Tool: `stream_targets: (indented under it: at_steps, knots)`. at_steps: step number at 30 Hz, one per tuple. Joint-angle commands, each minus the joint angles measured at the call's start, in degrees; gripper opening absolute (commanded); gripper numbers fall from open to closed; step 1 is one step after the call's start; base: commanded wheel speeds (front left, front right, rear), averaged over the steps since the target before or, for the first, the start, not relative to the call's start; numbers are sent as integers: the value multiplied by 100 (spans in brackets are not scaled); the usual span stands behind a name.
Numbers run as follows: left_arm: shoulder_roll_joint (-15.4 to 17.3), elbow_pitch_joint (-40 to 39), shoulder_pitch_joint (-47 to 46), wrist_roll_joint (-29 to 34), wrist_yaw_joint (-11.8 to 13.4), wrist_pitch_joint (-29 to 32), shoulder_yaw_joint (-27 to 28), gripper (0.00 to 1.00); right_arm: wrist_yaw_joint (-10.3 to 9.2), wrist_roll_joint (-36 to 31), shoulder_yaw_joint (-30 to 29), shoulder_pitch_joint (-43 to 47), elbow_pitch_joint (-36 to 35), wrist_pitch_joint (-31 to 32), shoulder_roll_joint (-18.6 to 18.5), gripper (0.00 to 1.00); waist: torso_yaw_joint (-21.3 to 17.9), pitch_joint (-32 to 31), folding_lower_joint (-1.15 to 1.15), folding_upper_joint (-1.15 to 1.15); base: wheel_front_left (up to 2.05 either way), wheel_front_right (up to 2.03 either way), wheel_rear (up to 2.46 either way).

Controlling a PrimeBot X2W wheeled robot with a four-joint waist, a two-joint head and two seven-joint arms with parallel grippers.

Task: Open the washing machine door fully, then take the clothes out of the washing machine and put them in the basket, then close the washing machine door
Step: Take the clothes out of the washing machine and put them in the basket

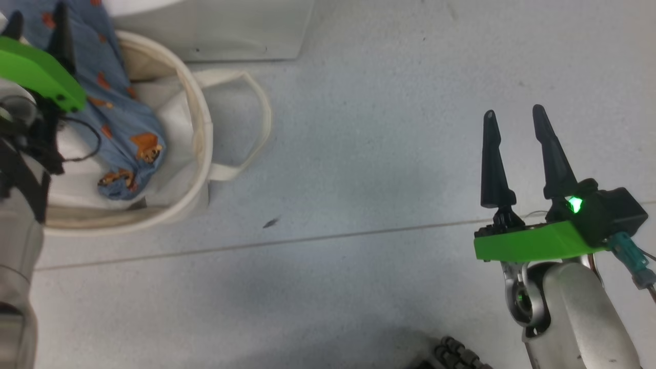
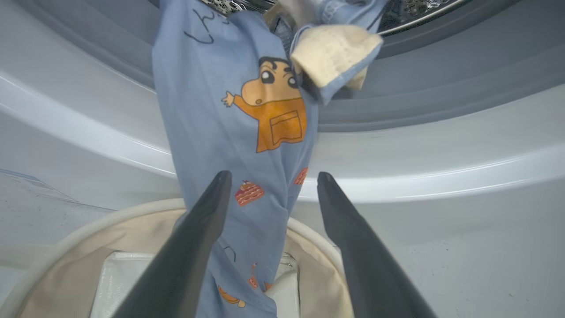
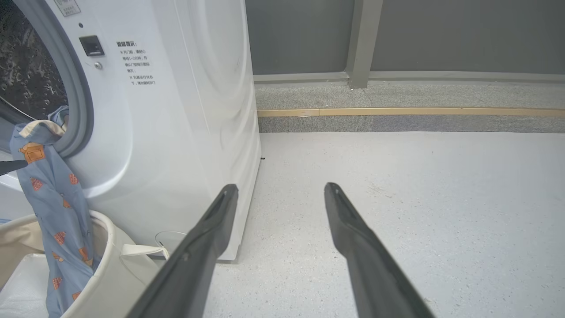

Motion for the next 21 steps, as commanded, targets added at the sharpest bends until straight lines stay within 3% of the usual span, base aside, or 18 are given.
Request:
stream_targets:
  at_steps: [1, 17, 18, 21]
  knots:
    - [361, -62, -201, 15, -31, -13, 70, 100, 3, -38, 83, 26, -215, -70, 48, 100, 47, 239, -1, 0, 0, 0, 0]
    - [285, 117, -1270, 32, -31, -265, -641, 100, 3, -243, -113, 26, -528, -70, 83, 100, 206, 1020, -1, 0, 0, 0, 0]
    - [266, 80, -1269, 22, -31, -300, -718, 0, 3, -243, -122, 28, -529, -70, 85, 100, 217, 1024, -1, 0, 0, 0, 0]
    - [243, -49, -1228, -78, -31, -411, -921, 0, 3, -246, -138, 28, -522, -70, 88, 100, 260, 1016, -1, 0, 0, 0, 0]
